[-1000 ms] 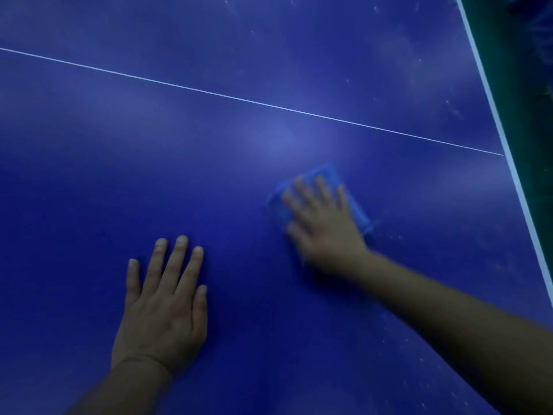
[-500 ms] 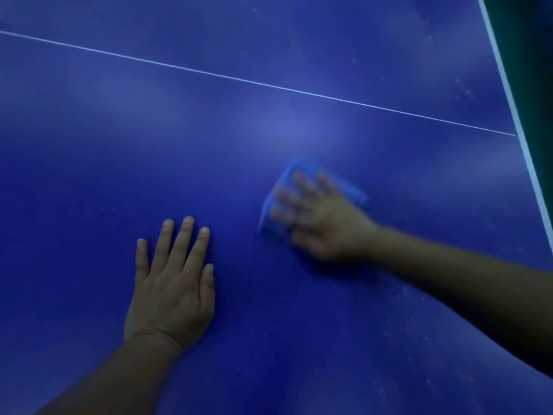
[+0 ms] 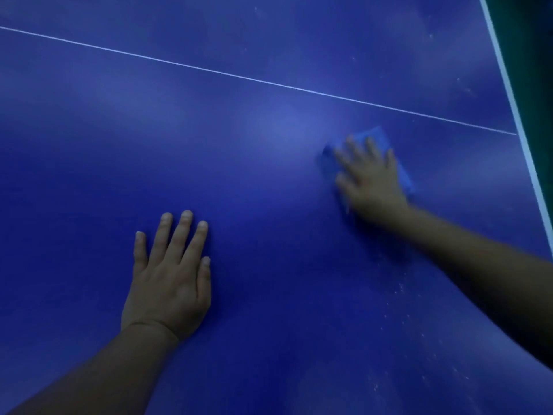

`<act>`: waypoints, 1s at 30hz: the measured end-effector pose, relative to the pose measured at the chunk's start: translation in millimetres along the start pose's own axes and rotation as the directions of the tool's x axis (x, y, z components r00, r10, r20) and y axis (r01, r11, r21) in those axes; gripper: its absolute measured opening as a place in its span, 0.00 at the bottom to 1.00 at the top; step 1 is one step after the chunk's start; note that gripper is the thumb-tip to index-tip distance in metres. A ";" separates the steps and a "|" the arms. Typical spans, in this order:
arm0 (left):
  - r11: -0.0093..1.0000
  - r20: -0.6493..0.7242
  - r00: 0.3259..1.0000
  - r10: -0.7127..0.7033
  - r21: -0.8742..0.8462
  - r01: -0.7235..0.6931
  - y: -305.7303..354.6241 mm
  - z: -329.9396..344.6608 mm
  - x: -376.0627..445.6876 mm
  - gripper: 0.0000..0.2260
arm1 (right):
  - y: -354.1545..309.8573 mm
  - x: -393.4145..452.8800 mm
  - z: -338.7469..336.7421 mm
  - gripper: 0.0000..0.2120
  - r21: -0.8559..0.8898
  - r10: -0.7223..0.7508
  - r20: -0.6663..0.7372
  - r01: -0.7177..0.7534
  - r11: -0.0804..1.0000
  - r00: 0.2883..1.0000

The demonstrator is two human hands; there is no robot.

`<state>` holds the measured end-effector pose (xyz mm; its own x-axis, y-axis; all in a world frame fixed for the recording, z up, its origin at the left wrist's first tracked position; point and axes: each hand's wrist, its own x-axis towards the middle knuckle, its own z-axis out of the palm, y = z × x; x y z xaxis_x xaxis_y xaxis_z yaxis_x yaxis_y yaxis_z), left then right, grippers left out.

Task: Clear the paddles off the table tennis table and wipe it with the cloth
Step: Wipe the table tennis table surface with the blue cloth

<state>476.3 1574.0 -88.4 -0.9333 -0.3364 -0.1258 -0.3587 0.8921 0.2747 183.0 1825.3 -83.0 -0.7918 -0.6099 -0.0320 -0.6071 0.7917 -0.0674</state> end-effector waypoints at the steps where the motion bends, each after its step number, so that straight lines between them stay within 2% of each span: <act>1: 1.000 -0.005 1.000 -0.002 -0.002 0.002 0.0 -0.4 -0.1 0.28 | -17.7 -45.0 6.2 0.27 0.001 -0.216 0.043 0.217 0.976 0.975; 2: 1.000 -0.007 1.000 -0.001 -0.002 0.001 0.4 -0.2 0.2 0.28 | -29.6 -94.8 13.1 0.27 0.002 -0.474 0.075 0.475 0.880 0.878; 3: 1.000 -0.006 1.000 0.001 0.002 -0.001 0.9 0.0 0.2 0.28 | -32.4 -132.0 14.6 0.26 0.026 -0.658 0.133 0.661 0.750 0.742; 4: 1.000 -0.003 1.000 0.002 0.006 -0.002 0.9 0.0 0.2 0.28 | -25.0 -148.3 12.2 0.26 0.039 -0.751 0.192 0.760 0.649 0.631; 5: 1.000 -0.002 1.000 0.002 0.009 -0.002 0.8 0.1 0.4 0.28 | -12.3 -143.5 7.4 0.26 0.052 -0.779 0.219 0.790 0.610 0.587; 6: 1.000 -0.002 1.000 0.001 0.012 -0.001 0.2 -0.1 1.6 0.28 | 1.7 -121.4 4.8 0.26 0.003 -0.741 0.175 0.752 0.659 0.648; 7: 1.000 -0.001 1.000 -0.001 0.017 0.001 -0.1 -0.5 1.2 0.28 | 13.2 -90.5 2.4 0.27 -0.028 -0.593 0.097 0.598 0.801 0.799; 8: 1.000 -0.001 1.000 -0.002 0.017 0.002 0.7 -1.0 2.1 0.28 | 24.8 -54.7 -1.3 0.28 -0.004 -0.314 0.026 0.314 0.949 0.949; 9: 1.000 -0.002 1.000 -0.005 0.013 0.005 1.7 -1.5 2.2 0.29 | 36.9 -21.7 -7.4 0.27 0.025 -0.020 0.014 0.020 1.000 1.000; 10: 1.000 -0.006 1.000 -0.006 0.009 0.006 2.5 -1.8 1.7 0.29 | 46.4 4.0 -11.6 0.27 0.054 0.205 0.023 -0.206 0.977 0.978; 11: 1.000 -0.010 1.000 -0.008 0.006 0.008 3.1 -2.3 1.0 0.29 | 46.1 17.4 -14.1 0.27 0.078 0.344 0.036 -0.346 0.935 0.938; 12: 1.000 -0.015 1.000 -0.010 0.005 0.010 3.2 -2.8 0.8 0.29 | 38.3 18.5 -12.3 0.27 0.078 0.382 0.043 -0.384 0.920 0.923; 13: 1.000 -0.016 1.000 -0.011 0.007 0.012 3.0 -3.3 1.2 0.29 | 23.9 9.9 -7.2 0.28 0.062 0.346 0.048 -0.348 0.935 0.937; 14: 1.000 -0.013 1.000 -0.012 0.011 0.012 2.7 -3.3 1.4 0.29 | 2.4 -9.8 -1.4 0.28 0.043 0.235 0.033 -0.237 0.971 0.971; 15: 1.000 -0.007 1.000 -0.014 0.013 0.014 2.3 -2.9 1.2 0.29 | -19.4 -38.6 4.7 0.28 0.026 0.061 0.015 -0.061 0.998 0.998; 16: 1.000 -0.004 1.000 -0.017 0.014 0.017 1.7 -2.6 1.0 0.30 | -42.7 -75.9 9.8 0.28 0.036 -0.167 0.025 0.166 0.985 0.986; 17: 1.000 -0.009 1.000 -0.021 0.011 0.021 1.1 -2.2 0.9 0.30 | -62.6 -119.8 17.5 0.27 0.052 -0.425 0.050 0.422 0.905 0.904; 18: 1.000 -0.017 1.000 -0.024 0.009 0.024 0.7 -1.6 0.8 0.30 | -72.0 -160.5 22.2 0.25 0.074 -0.652 0.084 0.647 0.759 0.754; 19: 1.000 -0.023 0.999 -0.023 0.011 0.023 0.6 -0.9 0.7 0.30 | -69.5 -183.3 21.3 0.25 0.085 -0.783 0.125 0.779 0.621 0.610; 20: 1.000 -0.026 0.999 -0.021 0.015 0.021 0.5 -0.1 0.9 0.30 | -58.0 -185.3 16.3 0.25 0.107 -0.838 0.165 0.835 0.539 0.520; 21: 1.000 -0.028 0.999 -0.021 0.018 0.021 0.3 0.6 1.1 0.29 | -42.1 -170.5 12.5 0.25 0.086 -0.836 0.158 0.836 0.541 0.525; 22: 1.000 -0.031 0.999 -0.022 0.020 0.023 -0.2 1.3 1.3 0.29 | -26.9 -145.1 10.8 0.26 0.034 -0.766 0.112 0.768 0.640 0.633; 23: 0.999 -0.033 0.999 -0.023 0.022 0.024 -0.8 2.2 1.3 0.29 | -12.8 -113.9 8.5 0.28 0.011 -0.585 0.056 0.586 0.810 0.809; 24: 0.999 -0.035 0.999 -0.023 0.025 0.024 -1.3 3.0 0.7 0.29 | 2.7 -83.5 3.8 0.30 0.028 -0.310 0.031 0.309 0.951 0.950; 25: 0.999 -0.038 0.999 -0.021 0.025 0.022 -1.6 3.8 0.1 0.29 | 18.5 -59.1 -1.8 0.30 0.047 -0.020 0.026 0.019 0.999 0.999; 26: 1.000 -0.041 0.999 -0.018 0.020 0.019 -1.9 4.4 -0.2 0.29 | 28.3 -44.6 -5.7 0.29 0.076 0.217 0.025 -0.218 0.973 0.976; 27: 1.000 -0.045 0.999 -0.017 0.017 0.017 -1.8 5.1 -0.5 0.29 | 28.8 -44.0 -7.8 0.28 0.101 0.368 0.022 -0.368 0.924 0.930; 28: 1.000 -0.050 0.999 -0.015 0.019 0.016 -2.0 5.6 -0.4 0.29 | 22.1 -54.4 -5.9 0.28 0.105 0.423 0.016 -0.422 0.900 0.906; 29: 1.000 -0.054 0.998 -0.012 0.023 0.013 -2.3 6.0 0.0 0.29 | 8.2 -73.9 -1.0 0.27 0.086 0.405 0.002 -0.404 0.911 0.914; 30: 1.000 -0.055 0.998 -0.010 0.027 0.011 -2.6 6.3 0.2 0.29 | -11.0 -103.1 5.3 0.28 0.061 0.320 -0.018 -0.318 0.946 0.947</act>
<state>477.2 1573.5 -95.2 -0.9295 -0.3610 -0.0760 -0.3683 0.8963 0.2471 271.7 1879.3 -84.2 -0.9455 -0.3238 -0.0339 -0.3181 0.9411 -0.1145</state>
